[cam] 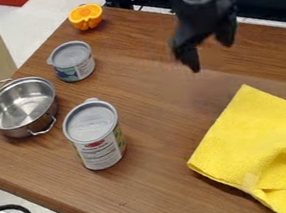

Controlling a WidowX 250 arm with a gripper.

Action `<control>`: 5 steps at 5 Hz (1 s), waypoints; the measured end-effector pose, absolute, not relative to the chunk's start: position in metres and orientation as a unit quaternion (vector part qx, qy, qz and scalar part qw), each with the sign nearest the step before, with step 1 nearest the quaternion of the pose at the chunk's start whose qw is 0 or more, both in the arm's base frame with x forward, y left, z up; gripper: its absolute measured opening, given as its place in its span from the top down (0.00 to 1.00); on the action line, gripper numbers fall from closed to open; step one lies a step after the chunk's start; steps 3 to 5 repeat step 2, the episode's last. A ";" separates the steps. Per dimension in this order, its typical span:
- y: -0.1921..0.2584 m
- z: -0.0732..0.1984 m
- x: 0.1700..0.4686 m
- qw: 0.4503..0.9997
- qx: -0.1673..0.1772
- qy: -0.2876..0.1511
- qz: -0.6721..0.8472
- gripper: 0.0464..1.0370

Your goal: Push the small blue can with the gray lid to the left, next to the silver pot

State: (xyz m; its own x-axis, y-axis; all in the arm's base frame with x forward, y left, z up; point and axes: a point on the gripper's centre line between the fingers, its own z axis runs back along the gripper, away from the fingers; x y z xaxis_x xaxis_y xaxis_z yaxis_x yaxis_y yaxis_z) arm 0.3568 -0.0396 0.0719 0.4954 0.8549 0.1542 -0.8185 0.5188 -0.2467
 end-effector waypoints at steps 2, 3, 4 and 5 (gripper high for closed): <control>-0.056 0.090 0.369 0.953 -0.056 -0.101 0.280 0.04; -0.056 0.090 0.369 0.953 -0.056 -0.101 0.280 0.04; -0.056 0.090 0.369 0.953 -0.056 -0.101 0.280 0.04; -0.056 0.090 0.369 0.953 -0.056 -0.101 0.280 0.04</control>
